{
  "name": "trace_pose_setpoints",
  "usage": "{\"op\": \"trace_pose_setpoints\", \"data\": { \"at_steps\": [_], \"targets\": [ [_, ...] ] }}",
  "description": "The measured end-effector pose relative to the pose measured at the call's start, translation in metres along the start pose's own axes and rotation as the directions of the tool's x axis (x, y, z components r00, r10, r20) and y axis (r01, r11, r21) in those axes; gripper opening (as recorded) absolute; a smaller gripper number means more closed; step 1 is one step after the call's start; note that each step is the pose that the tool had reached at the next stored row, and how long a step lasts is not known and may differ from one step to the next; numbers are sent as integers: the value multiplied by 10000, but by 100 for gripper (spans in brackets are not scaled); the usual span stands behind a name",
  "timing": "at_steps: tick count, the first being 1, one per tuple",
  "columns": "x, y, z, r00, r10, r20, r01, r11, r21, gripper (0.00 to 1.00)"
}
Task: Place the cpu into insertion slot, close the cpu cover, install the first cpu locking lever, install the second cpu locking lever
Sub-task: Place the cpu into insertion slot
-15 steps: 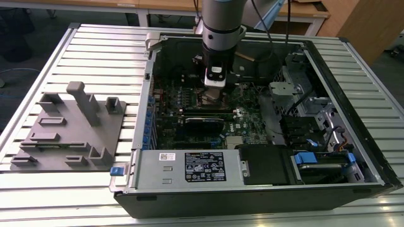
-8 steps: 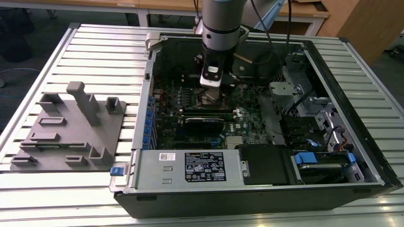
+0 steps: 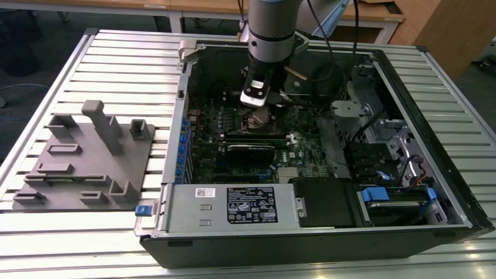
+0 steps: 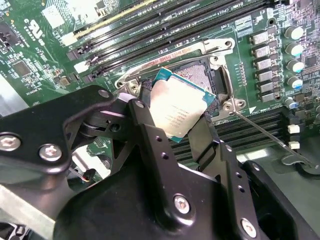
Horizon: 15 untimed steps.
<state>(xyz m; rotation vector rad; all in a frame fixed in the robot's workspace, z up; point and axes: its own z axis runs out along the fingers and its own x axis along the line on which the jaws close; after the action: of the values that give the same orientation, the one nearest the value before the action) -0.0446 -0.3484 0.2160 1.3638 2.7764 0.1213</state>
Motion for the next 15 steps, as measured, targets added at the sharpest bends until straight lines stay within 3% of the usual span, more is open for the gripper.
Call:
{"op": "trace_pose_setpoints", "data": {
  "at_steps": [15],
  "targets": [
    [68, 47, 2, 9999, 154, 15, -154, 9999, 2, 54]
  ]
}}
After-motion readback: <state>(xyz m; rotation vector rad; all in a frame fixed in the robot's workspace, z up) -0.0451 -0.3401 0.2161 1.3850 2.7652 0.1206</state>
